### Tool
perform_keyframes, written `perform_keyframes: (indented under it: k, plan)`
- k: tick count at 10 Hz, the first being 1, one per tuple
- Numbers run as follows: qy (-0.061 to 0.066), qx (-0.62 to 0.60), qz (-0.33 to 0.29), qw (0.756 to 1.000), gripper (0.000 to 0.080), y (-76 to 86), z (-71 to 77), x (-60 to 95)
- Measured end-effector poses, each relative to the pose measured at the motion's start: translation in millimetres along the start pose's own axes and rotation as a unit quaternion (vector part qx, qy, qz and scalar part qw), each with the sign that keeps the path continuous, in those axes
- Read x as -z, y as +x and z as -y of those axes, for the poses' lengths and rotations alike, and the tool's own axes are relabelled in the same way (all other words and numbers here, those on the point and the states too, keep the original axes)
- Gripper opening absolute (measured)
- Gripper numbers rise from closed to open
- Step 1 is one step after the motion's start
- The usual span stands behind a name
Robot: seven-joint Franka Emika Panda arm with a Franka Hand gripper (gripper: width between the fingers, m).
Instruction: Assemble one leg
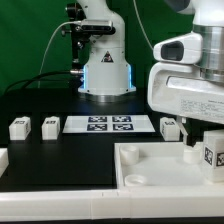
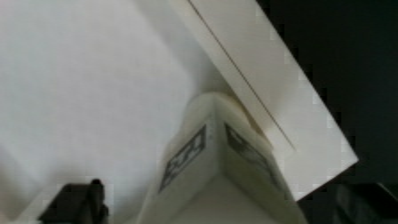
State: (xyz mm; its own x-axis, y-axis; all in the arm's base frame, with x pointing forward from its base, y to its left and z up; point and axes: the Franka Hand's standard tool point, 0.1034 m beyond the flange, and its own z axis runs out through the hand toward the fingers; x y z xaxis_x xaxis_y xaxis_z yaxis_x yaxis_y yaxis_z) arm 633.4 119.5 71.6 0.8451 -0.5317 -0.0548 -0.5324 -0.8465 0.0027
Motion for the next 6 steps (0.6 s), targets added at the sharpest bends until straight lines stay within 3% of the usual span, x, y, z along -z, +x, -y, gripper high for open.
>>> perform_keyframes:
  k: [3,6]
  plan:
    - [-0.006,0.195,-0.004,0.981,0.0649,-0.8,1.3,0.0]
    - [-0.008,0.359,-0.004,0.933,0.0649,0.6,-0.3,0.1]
